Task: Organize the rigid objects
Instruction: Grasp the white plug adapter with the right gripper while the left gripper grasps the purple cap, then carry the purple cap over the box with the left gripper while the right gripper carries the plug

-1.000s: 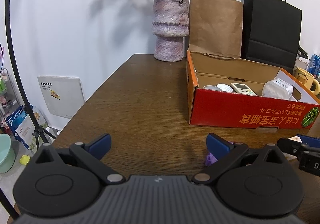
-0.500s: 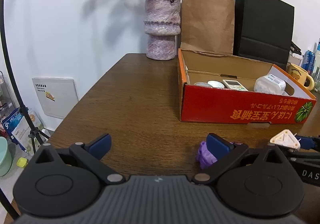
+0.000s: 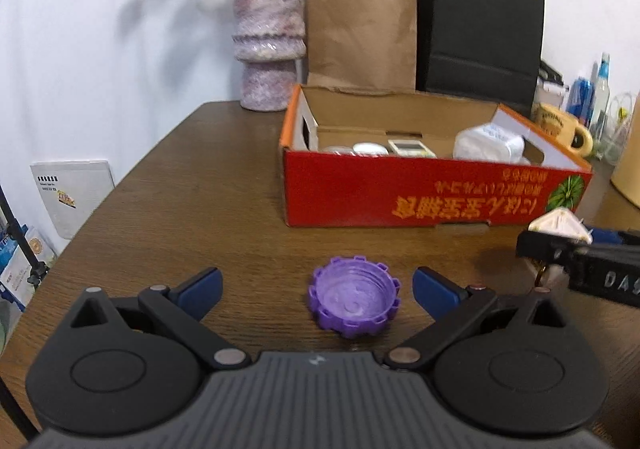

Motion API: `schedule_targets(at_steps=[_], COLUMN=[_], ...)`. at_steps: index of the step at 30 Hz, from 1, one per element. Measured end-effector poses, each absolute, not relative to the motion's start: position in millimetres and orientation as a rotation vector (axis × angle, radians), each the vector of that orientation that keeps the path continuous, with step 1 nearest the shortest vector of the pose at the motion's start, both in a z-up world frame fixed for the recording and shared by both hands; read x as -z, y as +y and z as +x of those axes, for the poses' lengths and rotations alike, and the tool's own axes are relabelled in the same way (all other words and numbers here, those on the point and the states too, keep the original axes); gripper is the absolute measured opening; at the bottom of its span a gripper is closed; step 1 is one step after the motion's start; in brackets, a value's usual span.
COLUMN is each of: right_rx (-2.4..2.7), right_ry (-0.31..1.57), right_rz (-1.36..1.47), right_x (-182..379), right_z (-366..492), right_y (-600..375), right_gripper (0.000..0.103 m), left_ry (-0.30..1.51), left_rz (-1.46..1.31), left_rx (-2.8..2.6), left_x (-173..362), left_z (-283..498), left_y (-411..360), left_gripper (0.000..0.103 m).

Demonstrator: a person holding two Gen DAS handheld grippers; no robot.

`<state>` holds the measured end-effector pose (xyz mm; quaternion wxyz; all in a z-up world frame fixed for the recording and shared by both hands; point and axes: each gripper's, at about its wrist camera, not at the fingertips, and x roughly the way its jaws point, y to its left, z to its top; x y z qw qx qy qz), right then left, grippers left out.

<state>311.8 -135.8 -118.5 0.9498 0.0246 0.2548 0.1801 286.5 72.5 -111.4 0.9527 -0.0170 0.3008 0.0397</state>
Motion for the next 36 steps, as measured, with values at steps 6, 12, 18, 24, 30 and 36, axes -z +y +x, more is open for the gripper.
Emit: schedule_targets(at_steps=[6,12,18,24,30,36], right_rx=[-0.361,-0.36,-0.366,-0.372,-0.382,-0.39], right_ry=[0.518,0.518,0.512,0.503,0.477,0.454], right_rz=[0.062,0.065,0.065,0.067,0.074,0.081], right_x=[118.9,119.7,119.4,118.5,114.5,108.0], right_z=[314.3,314.8,313.0,311.2,307.2,305.8], right_y=[-145.5,-148.9,-148.5,-148.7,-149.6,-152.5], right_gripper=[0.057,0.057,0.057,0.057,0.057,0.057], left_ry=[0.669,0.7,0.683,0.664,0.631,0.59], left_rz=[-0.039,-0.053,-0.044,-0.041,-0.047,-0.079], left_rx=[-0.116,-0.13,-0.137,-0.138,-0.143,-0.138], left_x=[121.0,125.4,123.3,119.2,110.7,96.8], left_z=[298.7,304.6,302.5,299.2,295.3,293.9], left_y=[64.1,61.9,59.3,55.5,54.4,51.8], left_gripper=[0.103,0.064,0.054,0.054,0.054,0.054])
